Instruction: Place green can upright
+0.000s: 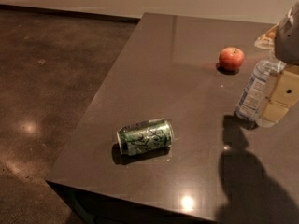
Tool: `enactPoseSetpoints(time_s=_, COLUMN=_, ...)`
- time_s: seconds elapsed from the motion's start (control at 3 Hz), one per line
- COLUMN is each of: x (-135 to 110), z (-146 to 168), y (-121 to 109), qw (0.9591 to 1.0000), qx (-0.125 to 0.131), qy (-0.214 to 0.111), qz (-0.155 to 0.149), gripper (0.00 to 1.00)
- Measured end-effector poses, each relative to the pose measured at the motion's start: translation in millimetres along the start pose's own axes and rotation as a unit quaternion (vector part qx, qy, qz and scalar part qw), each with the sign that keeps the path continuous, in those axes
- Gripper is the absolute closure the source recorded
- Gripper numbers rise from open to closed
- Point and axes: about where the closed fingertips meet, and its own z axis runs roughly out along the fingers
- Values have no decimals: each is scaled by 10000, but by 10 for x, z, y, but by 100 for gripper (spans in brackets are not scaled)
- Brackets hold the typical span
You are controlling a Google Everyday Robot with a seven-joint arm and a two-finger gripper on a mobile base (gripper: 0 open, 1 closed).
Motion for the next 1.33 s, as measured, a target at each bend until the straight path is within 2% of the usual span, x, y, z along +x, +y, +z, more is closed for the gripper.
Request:
enactPoseSetpoints(time_s=0.33, x=-3, z=0, y=0, qw=10000, qx=0, qy=-1, qz=-4, gripper=0)
enactPoseSetpoints(time_s=0.67, x=-164, z=29, y=24, qw=9998, qx=-24, qy=-14, qz=-188, gripper=0)
enactPoseSetpoints(time_s=1.0, x=-484, z=229, y=205, qw=9982, qx=-177, qy=67, qz=-562, gripper=0)
enactPoseSetpoints(time_s=1.33, x=-827, z=499, y=440, qw=9949, qx=-419, qy=82, qz=-917, gripper=0)
